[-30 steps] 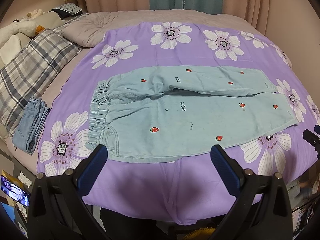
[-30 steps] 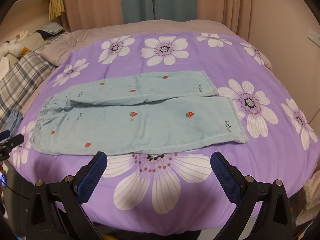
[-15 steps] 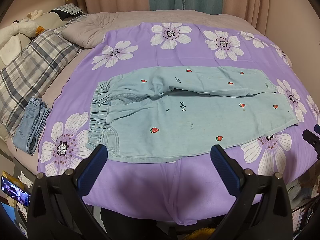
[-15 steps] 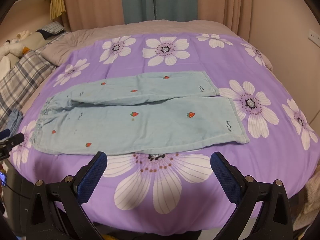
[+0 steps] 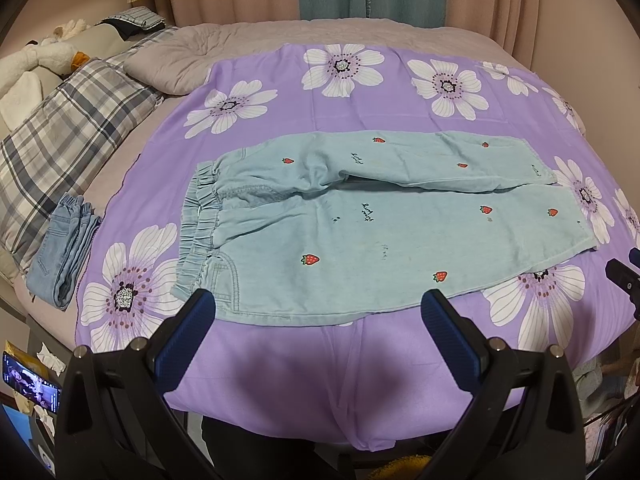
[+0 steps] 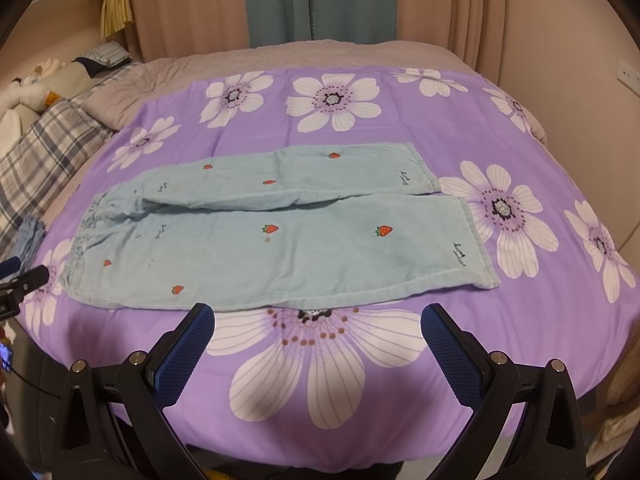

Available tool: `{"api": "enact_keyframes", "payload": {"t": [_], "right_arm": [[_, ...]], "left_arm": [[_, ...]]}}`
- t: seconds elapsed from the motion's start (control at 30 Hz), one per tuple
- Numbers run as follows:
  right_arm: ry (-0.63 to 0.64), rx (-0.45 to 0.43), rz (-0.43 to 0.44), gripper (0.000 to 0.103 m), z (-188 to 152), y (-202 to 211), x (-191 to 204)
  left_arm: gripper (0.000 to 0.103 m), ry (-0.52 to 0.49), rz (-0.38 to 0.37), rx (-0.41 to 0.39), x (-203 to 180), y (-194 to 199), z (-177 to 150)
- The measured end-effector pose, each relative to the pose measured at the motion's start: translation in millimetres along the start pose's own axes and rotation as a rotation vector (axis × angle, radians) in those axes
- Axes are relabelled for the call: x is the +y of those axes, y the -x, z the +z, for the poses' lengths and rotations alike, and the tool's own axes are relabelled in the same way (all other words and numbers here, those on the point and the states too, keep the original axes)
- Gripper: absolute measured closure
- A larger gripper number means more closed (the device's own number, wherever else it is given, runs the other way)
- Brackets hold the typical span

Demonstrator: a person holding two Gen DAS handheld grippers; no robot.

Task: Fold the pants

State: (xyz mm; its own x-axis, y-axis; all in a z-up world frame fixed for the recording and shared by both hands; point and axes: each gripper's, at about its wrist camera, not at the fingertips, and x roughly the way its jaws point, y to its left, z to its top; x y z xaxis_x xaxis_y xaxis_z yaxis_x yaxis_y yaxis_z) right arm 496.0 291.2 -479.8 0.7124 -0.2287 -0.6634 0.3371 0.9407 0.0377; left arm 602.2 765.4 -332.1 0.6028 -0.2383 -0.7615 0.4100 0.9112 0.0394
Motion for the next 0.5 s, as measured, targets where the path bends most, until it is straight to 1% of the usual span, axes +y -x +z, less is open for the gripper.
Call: {"api": "enact_keyframes", "payload": {"t": [0.03,0.1,0.13,0.2,0.23,0.27,0.3,0.33,0.37,0.4,0.43,0.47,0.5], "right_arm": [[0.001,0.0,0.001,0.001,0,0,1],[0.001,-0.009,0.008,0.001,0,0,2],[0.007,-0.013,0.012,0.001,0,-1,3],[0.022,-0.029,0.03,0.001,0,-3,7],[0.036,-0.027,0.044,0.001,-1,-4,11],[0.056,-0.025,0.057,0.001,-2,-6,16],[0.064,-0.01,0.076,0.001,-2,-7,21],[0.093,-0.016,0.101,0.001,-4,-10,29],[0.115,0.001,0.113,0.001,-5,-14,34],[0.152,-0.004,0.14,0.001,-8,-18,45],[0.156,0.013,0.185,0.001,-9,-19,51],[0.192,0.006,0.202,0.001,-12,-23,61],[0.241,0.009,0.201,0.001,-16,-29,70]], "left_arm": [[0.0,0.0,-0.004,0.001,-4,3,1],[0.0,0.02,-0.022,0.009,-9,-30,18],[0.0,0.037,-0.039,0.014,-1,-38,19],[0.0,0.083,-0.079,0.019,24,-60,35],[0.0,0.112,-0.097,0.021,29,-78,47],[0.0,0.147,-0.109,0.022,49,-89,48],[0.0,0.191,-0.107,0.02,73,-101,47],[0.0,0.231,-0.1,0.021,94,-110,46],[0.0,0.292,-0.092,0.022,131,-123,44],[0.001,0.347,-0.088,0.022,160,-135,41],[0.001,0.397,-0.089,0.029,187,-146,37],[0.001,0.447,-0.093,0.038,215,-159,32],[0.001,0.487,-0.098,0.045,237,-170,26]]}}
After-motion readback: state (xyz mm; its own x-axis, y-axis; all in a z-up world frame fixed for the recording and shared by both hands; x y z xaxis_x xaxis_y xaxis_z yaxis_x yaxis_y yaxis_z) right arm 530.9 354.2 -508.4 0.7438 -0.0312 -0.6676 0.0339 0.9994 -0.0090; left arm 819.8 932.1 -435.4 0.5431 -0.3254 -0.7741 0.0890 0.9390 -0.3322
